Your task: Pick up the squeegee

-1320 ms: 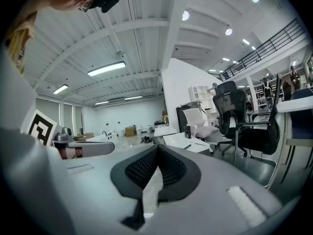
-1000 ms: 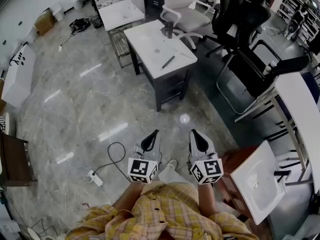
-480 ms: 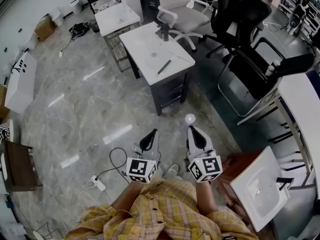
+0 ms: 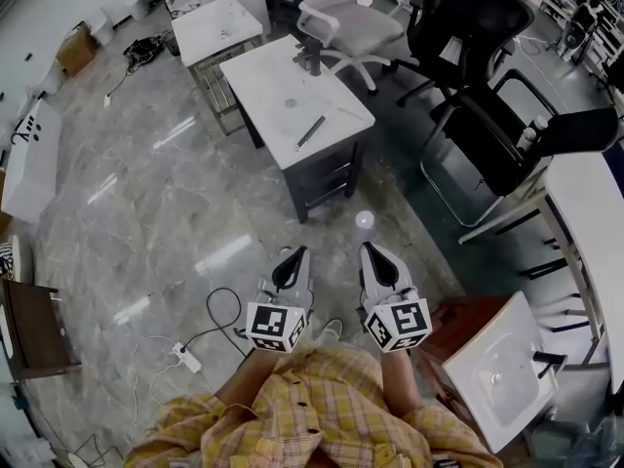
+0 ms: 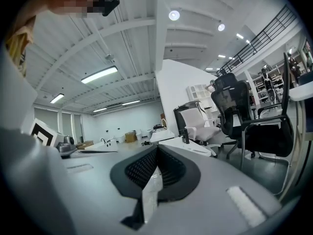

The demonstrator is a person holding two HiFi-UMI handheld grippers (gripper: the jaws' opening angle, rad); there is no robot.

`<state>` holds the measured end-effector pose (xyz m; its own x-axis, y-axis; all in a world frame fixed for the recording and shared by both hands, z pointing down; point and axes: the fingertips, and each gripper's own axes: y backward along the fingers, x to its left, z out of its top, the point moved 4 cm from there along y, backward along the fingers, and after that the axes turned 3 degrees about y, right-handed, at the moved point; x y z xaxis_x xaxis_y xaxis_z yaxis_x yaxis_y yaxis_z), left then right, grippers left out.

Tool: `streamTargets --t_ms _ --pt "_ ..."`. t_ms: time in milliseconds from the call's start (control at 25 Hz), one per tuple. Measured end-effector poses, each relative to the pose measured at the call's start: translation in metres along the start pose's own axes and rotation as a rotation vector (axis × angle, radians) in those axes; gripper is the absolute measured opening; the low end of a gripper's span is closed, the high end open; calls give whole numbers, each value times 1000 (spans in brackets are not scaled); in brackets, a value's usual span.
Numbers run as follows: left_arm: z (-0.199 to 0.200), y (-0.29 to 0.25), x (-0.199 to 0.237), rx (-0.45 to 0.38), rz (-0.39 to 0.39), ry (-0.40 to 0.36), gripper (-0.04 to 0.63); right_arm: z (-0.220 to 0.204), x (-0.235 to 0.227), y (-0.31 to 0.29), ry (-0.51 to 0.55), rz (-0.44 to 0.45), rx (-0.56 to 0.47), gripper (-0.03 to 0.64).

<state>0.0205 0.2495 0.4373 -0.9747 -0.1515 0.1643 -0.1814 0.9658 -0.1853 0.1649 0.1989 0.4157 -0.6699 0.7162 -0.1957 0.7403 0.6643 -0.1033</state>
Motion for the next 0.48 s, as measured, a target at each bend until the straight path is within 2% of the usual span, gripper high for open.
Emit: streamTargets --t_ms 240,480 --pt "11 -47 29 -10 -3 25 -2 8 -18 -43 32 -9 16 -3" --pt "30 -113 71 6 -30 27 -2 23 -46 -113 41 -44 32 -2"
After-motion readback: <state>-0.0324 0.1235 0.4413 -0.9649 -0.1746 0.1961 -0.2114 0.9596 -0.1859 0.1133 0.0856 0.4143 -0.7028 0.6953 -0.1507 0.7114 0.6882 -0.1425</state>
